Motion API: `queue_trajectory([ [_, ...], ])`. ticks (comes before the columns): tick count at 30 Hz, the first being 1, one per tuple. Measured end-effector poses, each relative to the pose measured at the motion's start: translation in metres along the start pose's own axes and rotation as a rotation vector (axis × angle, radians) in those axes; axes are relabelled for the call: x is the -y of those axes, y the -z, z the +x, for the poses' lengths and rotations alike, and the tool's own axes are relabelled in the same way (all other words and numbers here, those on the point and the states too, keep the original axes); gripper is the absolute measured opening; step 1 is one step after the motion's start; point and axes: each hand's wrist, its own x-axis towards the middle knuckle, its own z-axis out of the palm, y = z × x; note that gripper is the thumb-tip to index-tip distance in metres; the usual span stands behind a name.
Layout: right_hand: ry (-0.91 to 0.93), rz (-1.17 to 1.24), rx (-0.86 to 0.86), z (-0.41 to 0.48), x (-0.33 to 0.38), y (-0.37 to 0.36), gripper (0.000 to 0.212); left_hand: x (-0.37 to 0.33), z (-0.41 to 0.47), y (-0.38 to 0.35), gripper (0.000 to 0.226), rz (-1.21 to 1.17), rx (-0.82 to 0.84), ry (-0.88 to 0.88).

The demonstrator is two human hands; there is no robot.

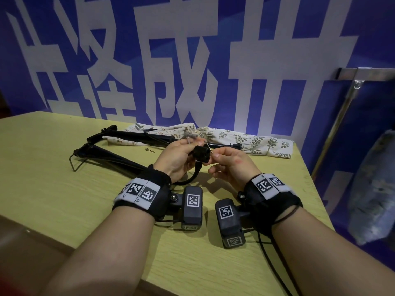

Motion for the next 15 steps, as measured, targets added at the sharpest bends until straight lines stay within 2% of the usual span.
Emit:
queue_trajectory([
  [15,-0.033,0.014,0.036,0.0025,-0.0046,-0.0011,0.017,0.0054,0.0052,0.0017,0.009,0.027,0.041,-0.02],
])
